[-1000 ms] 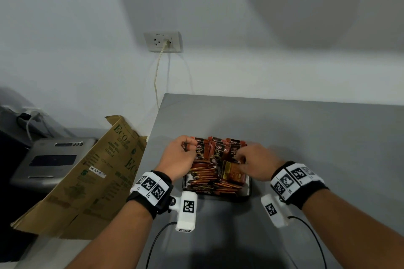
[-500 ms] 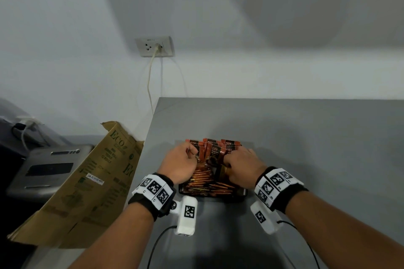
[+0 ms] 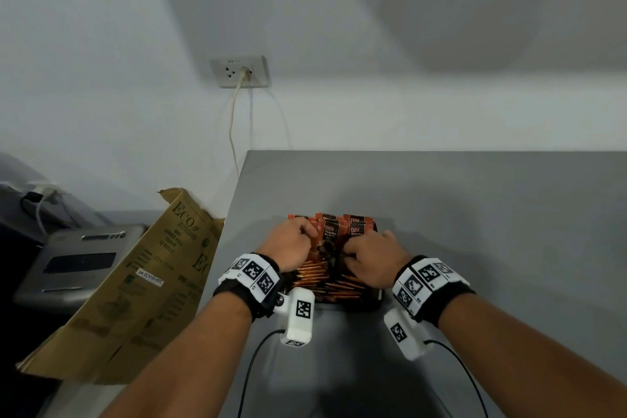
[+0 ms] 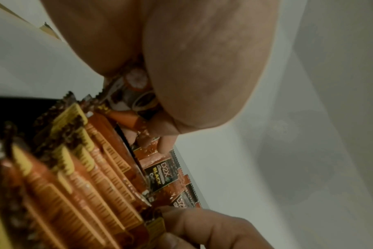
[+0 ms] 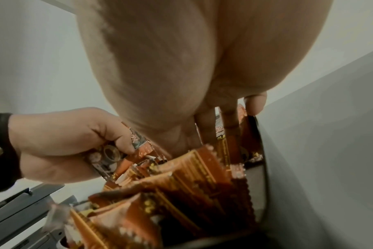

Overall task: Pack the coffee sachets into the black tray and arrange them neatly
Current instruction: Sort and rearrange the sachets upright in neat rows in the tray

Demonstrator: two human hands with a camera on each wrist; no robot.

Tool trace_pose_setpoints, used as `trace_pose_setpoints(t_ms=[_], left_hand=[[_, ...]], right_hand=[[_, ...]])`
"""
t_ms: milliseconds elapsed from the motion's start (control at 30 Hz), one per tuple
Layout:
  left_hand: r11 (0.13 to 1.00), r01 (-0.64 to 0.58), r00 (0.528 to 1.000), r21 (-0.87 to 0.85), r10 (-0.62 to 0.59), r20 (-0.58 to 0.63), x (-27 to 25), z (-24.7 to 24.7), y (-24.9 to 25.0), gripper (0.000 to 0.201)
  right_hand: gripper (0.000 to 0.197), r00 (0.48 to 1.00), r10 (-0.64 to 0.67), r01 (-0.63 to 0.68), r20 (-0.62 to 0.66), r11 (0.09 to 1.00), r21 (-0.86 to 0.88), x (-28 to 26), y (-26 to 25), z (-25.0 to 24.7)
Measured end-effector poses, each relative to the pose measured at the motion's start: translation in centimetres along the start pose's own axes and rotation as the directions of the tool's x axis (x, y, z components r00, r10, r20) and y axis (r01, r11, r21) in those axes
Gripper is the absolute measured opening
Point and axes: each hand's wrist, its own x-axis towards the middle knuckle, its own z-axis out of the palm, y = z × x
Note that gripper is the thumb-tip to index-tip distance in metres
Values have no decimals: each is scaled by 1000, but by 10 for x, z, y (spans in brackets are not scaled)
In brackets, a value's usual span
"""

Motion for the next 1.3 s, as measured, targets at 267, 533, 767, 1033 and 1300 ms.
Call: trace_pose_setpoints(t_ms=[267,533,767,1033,1300], left_hand=[[992,-1,999,-123,-4,-40,-8,-3,-5,34],[902,-64,971,-428,-44,-236,-27,-16,-9,23],[874,-144,979,-463,56,-197,-38,6,1,31],[943,-210,970,-260,168,-175,-35,36,13,35],[993,-109,968,-40,97,-231,-35,16,-6,32]], right_hand=[[34,1000,-19,19,14,999,-32,-6,-4,-1],[35,997,-79,76,28,992,98,-27,-4,-5],[20,998,-4,33,-65,895,444,-30,-4,-3],[8,941,111,113,-320,788,605,-25,-1,1],[11,962,161,-110,-219,967,229,-9,25,-23]])
